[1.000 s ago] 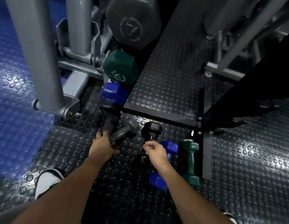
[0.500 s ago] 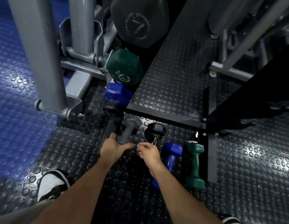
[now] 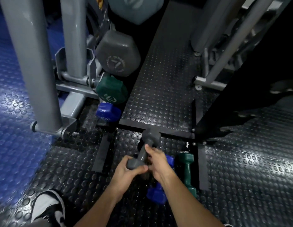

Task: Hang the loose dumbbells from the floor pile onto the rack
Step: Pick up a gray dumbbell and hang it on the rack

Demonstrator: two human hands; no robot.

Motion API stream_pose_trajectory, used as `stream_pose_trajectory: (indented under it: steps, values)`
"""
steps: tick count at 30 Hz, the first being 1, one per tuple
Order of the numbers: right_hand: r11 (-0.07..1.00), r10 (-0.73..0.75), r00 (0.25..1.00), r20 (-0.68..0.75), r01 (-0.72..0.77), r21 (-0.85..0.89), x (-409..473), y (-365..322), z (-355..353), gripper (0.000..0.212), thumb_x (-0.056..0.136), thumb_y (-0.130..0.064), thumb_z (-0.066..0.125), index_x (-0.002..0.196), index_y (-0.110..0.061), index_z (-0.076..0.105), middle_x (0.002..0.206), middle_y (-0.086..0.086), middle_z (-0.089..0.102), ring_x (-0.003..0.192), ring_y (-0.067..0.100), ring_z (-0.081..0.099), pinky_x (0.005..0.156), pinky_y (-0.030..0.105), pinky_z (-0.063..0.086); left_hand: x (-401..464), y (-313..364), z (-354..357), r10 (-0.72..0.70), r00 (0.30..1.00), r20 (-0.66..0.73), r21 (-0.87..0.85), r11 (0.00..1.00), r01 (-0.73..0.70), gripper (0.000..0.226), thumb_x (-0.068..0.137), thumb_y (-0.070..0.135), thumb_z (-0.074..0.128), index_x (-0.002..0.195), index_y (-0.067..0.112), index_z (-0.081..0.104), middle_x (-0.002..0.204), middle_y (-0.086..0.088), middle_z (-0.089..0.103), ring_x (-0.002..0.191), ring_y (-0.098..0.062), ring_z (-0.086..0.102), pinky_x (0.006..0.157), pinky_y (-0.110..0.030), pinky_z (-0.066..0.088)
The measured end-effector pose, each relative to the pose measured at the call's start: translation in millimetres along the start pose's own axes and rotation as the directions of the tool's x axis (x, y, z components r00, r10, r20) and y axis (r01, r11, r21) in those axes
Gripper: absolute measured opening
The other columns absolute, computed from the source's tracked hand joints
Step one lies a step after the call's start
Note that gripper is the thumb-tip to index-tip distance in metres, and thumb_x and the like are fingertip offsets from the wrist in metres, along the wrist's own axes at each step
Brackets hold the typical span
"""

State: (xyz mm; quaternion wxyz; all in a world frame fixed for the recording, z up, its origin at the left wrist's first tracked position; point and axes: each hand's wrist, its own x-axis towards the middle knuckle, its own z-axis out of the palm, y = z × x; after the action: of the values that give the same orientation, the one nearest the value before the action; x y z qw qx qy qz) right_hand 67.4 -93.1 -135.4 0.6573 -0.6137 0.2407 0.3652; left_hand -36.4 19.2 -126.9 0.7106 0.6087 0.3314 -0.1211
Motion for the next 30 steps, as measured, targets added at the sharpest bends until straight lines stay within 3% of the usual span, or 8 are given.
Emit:
stream_pose_trajectory:
  steps: [5,8,12,15,18,24,27,30]
  values:
    - [0.986,-0.164,0.983,-0.083,0.164,-0.007,-29.3,-40.3,-39.7,0.012,0.097,-0.022,0.069,0.098,-0.01,0.067,0.078,0.002,0.075,0.065,0.012,0.071,0.06,0.032,0.056,-20.8,43.8,37.1,0.127,0.981,0.146,0.085,0.986,-0.141,0.046,0.075,0.033,0.091,0.104,0.013,0.062,0.09,-0.002,0.077,0.081,-0.014,0.072,0.075,-0.033,0.059]
    - [0.963,-0.265,0.955,-0.135,0.27,0.023,-57.9,-67.5,-59.7,0.02,0.092,-0.025,0.075,0.086,-0.009,0.066,0.081,0.01,0.069,0.071,0.022,0.065,0.073,0.042,0.053,-33.2,73.8,54.5,0.178,0.947,0.266,0.142,0.965,-0.221,0.045,0.079,0.049,0.084,0.107,0.02,0.065,0.1,0.001,0.078,0.094,-0.014,0.073,0.084,-0.027,0.055]
    - [0.926,-0.362,0.919,-0.157,0.373,0.048,-108.3,-104.2,-85.1,0.038,0.092,-0.029,0.074,0.106,0.006,0.068,0.098,0.021,0.073,0.087,0.032,0.067,0.086,0.049,0.055,-50.9,123.6,79.6,0.217,0.887,0.407,0.086,0.958,-0.274,0.042,0.099,0.046,0.059,0.11,0.007,0.069,0.104,-0.004,0.076,0.098,-0.013,0.069,0.088,-0.022,0.053]
    - [0.908,-0.398,0.902,-0.167,0.413,0.066,-158.1,-129.5,-106.6,0.033,0.094,-0.028,0.071,0.106,0.003,0.071,0.096,0.02,0.073,0.087,0.032,0.068,0.084,0.047,0.055,-60.5,169.6,101.1,0.328,0.892,0.31,0.108,0.92,-0.376,0.038,0.097,0.041,0.058,0.107,0.007,0.069,0.093,-0.001,0.074,0.086,-0.017,0.068,0.072,-0.022,0.054]
    - [0.891,-0.431,0.882,-0.188,0.45,0.067,-210.0,-151.6,-128.8,0.035,0.093,-0.03,0.072,0.104,0.004,0.073,0.095,0.02,0.071,0.087,0.031,0.065,0.082,0.045,0.052,-69.1,222.1,123.3,0.508,0.842,0.183,0.186,0.823,-0.537,0.012,0.1,0.026,0.064,0.111,0.027,0.067,0.098,0.002,0.072,0.09,-0.019,0.071,0.08,-0.036,0.058]
    - [0.873,-0.456,0.855,-0.247,0.483,0.06,-295.4,-196.7,-171.4,0.033,0.093,-0.025,0.072,0.105,0.006,0.073,0.107,0.029,0.073,0.087,0.033,0.068,0.094,0.059,0.054,-96.8,336.8,187.8,0.707,0.687,0.166,0.233,0.649,-0.724,0.044,0.105,0.019,0.054,0.147,0.03,0.048,0.125,0.01,0.06,0.097,-0.002,0.061,0.091,-0.021,0.043]
    - [0.859,-0.468,0.833,-0.295,0.507,0.068,-306.6,-220.8,-199.6,0.032,0.093,-0.02,0.071,0.106,0.01,0.071,0.099,0.028,0.075,0.08,0.032,0.069,0.075,0.044,0.061,-100.1,369.3,212.4,0.716,0.67,0.195,0.214,0.636,-0.741,0.059,0.108,0.021,0.048,0.157,0.045,0.028,0.118,0.024,0.054,0.095,0.014,0.054,0.087,-0.008,0.038]
    - [0.848,-0.489,0.814,-0.314,0.528,0.048,-298.6,-249.4,-222.3,0.025,0.095,-0.017,0.07,0.103,0.007,0.071,0.084,0.019,0.074,0.068,0.025,0.069,0.061,0.036,0.06,-90.9,383.5,231.8,0.723,0.658,0.211,0.139,0.644,-0.752,0.06,0.11,0.023,0.042,0.16,0.045,0.018,0.143,0.027,0.041,0.131,0.004,0.043,0.112,-0.019,0.032]
